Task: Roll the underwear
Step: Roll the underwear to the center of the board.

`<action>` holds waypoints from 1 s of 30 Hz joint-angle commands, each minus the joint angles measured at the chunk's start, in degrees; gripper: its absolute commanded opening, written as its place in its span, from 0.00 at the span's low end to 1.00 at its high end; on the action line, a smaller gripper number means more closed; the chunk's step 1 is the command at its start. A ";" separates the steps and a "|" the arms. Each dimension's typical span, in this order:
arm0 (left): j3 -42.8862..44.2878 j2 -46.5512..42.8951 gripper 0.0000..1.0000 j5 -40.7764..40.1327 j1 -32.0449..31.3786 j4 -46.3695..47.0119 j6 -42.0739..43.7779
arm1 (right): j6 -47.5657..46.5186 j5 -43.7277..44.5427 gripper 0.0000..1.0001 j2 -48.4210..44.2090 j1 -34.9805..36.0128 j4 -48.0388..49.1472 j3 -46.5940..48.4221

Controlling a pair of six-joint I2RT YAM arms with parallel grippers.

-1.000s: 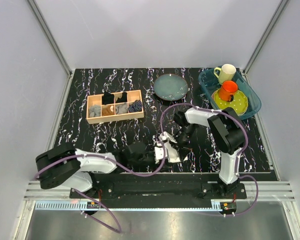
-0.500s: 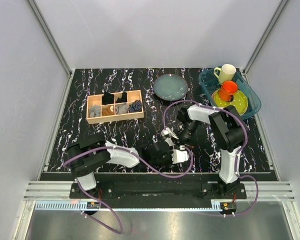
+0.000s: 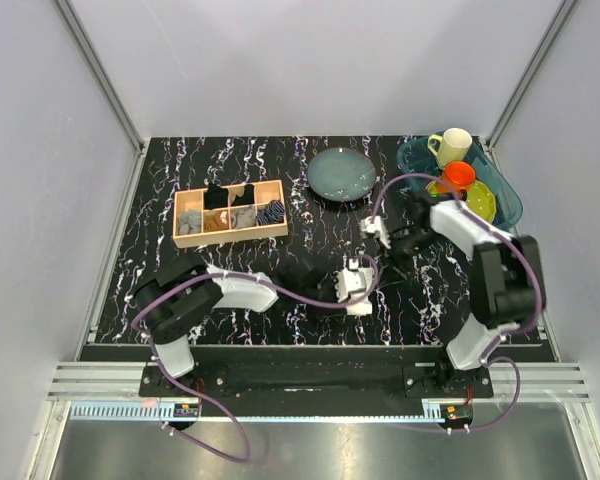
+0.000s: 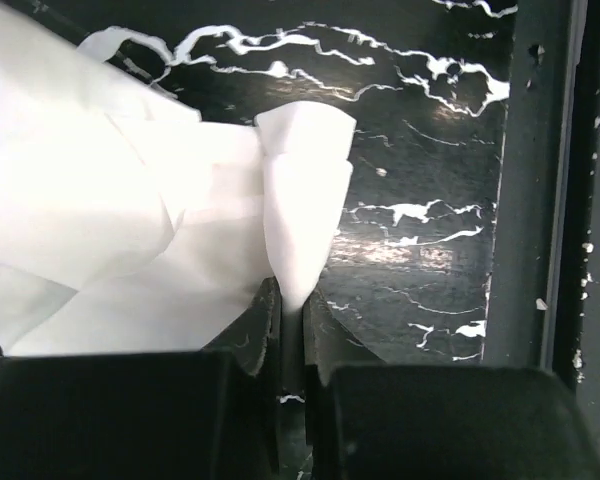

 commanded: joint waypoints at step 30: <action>18.58 23.25 0.17 35.02 18.13 -8.40 -32.33 | -12.53 17.83 0.56 -19.13 18.52 41.16 -29.28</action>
